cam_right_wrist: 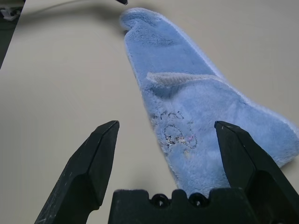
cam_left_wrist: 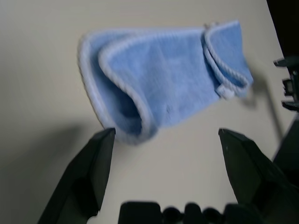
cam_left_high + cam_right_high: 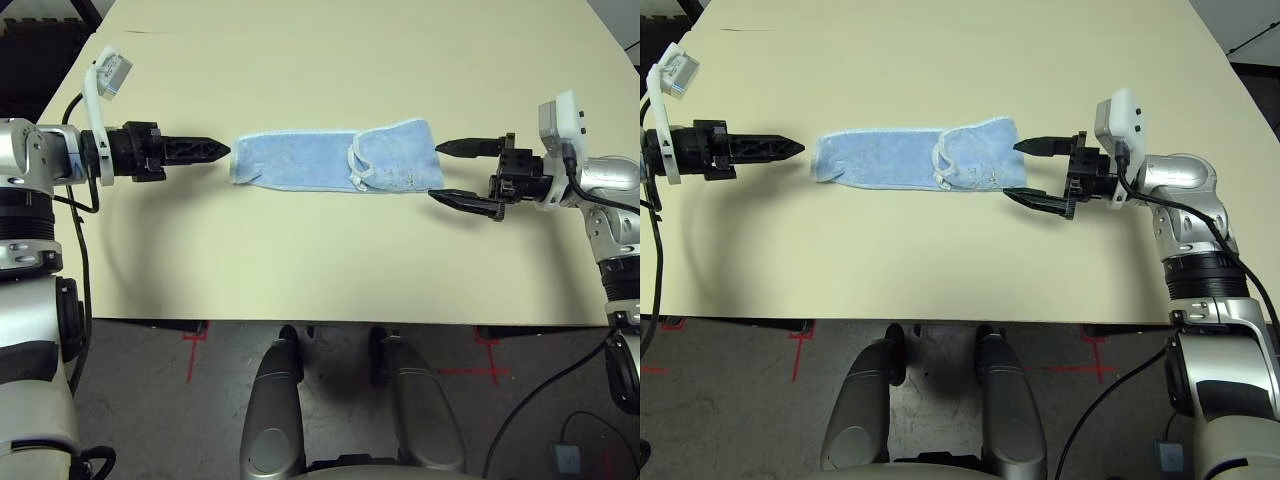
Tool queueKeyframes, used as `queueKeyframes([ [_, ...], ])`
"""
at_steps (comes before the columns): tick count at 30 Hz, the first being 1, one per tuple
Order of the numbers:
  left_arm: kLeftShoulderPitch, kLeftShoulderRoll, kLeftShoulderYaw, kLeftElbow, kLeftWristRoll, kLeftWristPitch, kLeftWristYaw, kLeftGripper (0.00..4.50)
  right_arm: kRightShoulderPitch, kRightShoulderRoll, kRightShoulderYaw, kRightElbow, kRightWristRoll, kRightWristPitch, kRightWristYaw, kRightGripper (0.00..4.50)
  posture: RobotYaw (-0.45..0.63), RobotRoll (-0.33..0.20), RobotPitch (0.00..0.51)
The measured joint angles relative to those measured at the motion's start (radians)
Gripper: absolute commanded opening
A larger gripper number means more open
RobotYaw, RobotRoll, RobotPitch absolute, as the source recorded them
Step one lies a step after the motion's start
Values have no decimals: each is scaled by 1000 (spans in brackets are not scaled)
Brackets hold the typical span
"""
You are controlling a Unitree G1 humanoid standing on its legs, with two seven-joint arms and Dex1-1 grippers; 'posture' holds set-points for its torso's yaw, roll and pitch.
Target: Fold the towel and set it aside.
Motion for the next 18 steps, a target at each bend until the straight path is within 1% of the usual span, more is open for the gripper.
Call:
queueKeyframes([
  [4,20,0,-5,-14,-29,56,28,4500,0,0,0,1,-1,-1,-1,4438,-4,0,307],
  [11,51,-3,-13,-19,-62,100,70,4500,2,0,0,1,-1,-1,-4,4438,-10,0,306],
  [15,51,-31,5,-22,-97,138,105,4500,3,0,0,1,-4,-1,-8,4438,-13,0,308],
  [18,51,-63,39,-23,-114,158,144,4500,3,0,0,1,-7,-2,-11,4438,-14,0,309],
])
